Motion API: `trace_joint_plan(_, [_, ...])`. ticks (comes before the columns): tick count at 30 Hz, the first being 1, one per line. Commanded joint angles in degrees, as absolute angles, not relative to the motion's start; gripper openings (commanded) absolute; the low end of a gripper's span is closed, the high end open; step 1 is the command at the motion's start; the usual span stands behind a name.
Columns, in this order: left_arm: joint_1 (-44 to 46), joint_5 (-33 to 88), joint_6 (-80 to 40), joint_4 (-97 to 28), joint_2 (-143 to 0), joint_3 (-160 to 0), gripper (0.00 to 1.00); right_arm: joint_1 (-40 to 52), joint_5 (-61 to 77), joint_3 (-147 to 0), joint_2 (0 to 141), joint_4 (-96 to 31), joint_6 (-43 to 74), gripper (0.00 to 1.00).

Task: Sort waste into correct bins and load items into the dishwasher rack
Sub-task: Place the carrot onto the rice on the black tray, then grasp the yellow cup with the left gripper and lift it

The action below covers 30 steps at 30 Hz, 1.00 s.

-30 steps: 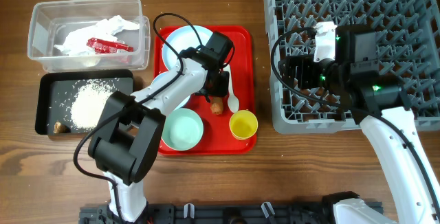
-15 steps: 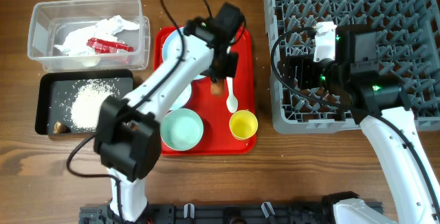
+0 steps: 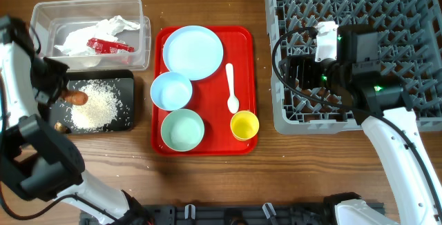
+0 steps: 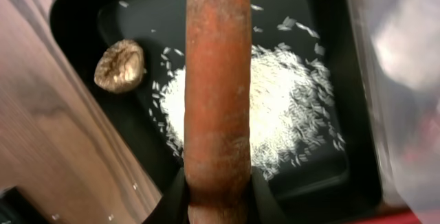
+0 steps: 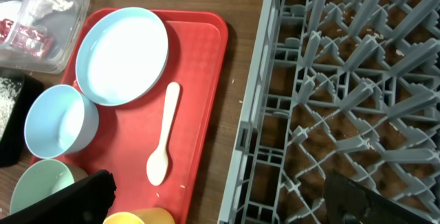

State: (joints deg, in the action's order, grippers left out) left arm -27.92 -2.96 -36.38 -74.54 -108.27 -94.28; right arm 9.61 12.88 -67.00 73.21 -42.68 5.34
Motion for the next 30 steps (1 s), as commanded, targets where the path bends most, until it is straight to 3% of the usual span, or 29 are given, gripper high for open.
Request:
trace_joint_plan(1, [-29.8,-2.4,-41.0,-64.8,-107.0,-81.7,0.04,9.6,13.4,-67.4,73.7,-42.5,6.2,1.00])
trace_joint_plan(4, [-29.8,-2.4,-41.0,-55.8,-107.0,-76.1,0.10,9.6,13.4,-67.4,73.7,-42.6,6.2,1.00])
trace_joint_plan(10, [-29.8,-2.5,-41.0,-52.0,-107.1,-73.8,0.22,9.6,13.4,-67.4,73.7,-42.5,6.2,1.00])
trace_joint_plan(12, [-29.8,-2.4,-41.0,-51.4,-107.8,-73.4,0.36,9.6,13.4,-67.4,73.7,-42.5,6.2,1.00])
trace_joint_plan(13, [-29.7,-2.4,-41.0,-51.3,-108.0,-73.4,0.51,9.6,13.4,-67.4,73.7,-42.5,6.2,1.00])
trace_joint_plan(16, [-29.7,-2.4,-40.9,-51.1,-108.0,-73.4,0.59,9.6,13.4,-67.4,73.7,-42.5,6.2,1.00])
trace_joint_plan(24, [-28.2,7.1,-24.3,-58.3,-99.4,-81.8,0.61,9.6,13.4,-67.4,73.7,-42.0,6.2,1.00])
trace_joint_plan(30, [-9.3,14.3,-13.3,-62.7,-88.1,-81.8,0.64,9.6,18.5,-67.4,73.7,-41.0,7.2,1.00])
